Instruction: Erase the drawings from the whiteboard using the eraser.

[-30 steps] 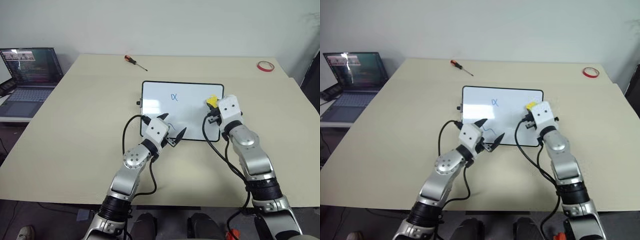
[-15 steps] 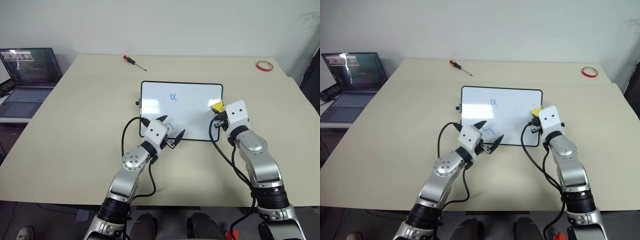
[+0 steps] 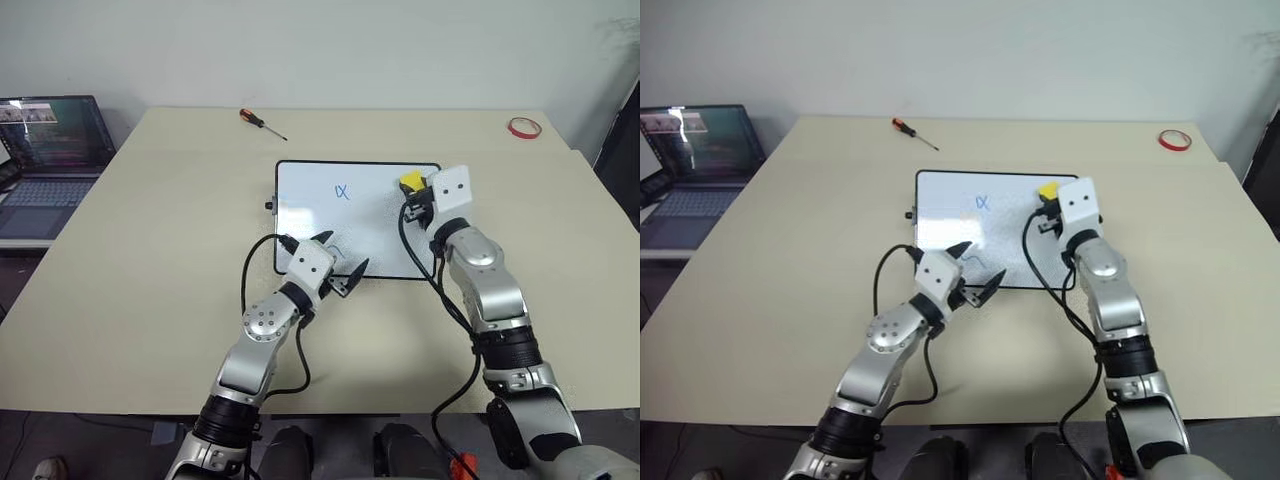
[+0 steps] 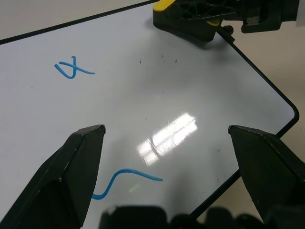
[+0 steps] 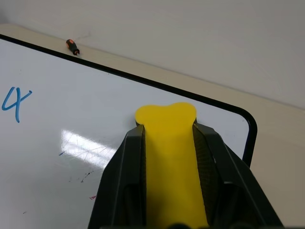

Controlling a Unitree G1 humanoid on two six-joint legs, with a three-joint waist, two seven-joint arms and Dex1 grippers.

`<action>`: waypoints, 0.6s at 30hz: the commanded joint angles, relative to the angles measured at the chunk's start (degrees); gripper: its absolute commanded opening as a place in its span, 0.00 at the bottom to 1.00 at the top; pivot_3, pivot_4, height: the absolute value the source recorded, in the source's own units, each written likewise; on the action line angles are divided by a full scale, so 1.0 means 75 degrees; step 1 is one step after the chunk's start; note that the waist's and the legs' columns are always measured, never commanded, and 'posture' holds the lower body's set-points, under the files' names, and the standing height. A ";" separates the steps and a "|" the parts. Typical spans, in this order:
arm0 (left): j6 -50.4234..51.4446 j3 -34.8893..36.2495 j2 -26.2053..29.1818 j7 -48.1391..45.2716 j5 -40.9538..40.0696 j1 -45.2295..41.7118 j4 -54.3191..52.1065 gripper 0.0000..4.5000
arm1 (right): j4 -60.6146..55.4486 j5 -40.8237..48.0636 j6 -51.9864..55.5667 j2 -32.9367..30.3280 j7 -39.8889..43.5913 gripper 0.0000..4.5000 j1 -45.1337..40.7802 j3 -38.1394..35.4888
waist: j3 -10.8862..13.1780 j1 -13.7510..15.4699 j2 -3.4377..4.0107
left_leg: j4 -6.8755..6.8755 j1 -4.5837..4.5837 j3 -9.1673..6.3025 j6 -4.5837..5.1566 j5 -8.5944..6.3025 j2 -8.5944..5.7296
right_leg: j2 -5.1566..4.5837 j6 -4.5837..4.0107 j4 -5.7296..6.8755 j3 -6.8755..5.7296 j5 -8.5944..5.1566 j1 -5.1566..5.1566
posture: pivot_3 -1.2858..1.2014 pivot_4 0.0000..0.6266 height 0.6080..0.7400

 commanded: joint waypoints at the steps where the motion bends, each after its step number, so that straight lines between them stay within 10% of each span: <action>1: -0.0020 -0.0003 0.0000 0.0076 0.0011 0.0057 -0.0511 1.00 | 0.0221 -0.0276 0.0479 -0.0262 -0.0095 0.24 0.0155 0.0009 | 0.0000 0.0016 0.0000 | 0.0001 0.0007 -0.0002 0.0000 0.0000 0.0000 | 0.0000 0.0000 0.0002 0.0000 0.0000 0.0007 | 0.52 0.24 1.00; 18: 0.0151 0.0029 0.0292 -0.0098 -0.0087 0.0630 -0.1033 1.00 | -0.2553 0.0070 0.1260 -0.0702 0.0540 0.24 0.2827 0.0038 | -0.0012 0.0062 -0.0019 | 0.0005 0.0040 -0.0018 -0.0001 0.0001 -0.0003 | 0.0001 0.0002 0.0001 0.0004 0.0001 0.0046 | 0.52 0.24 1.00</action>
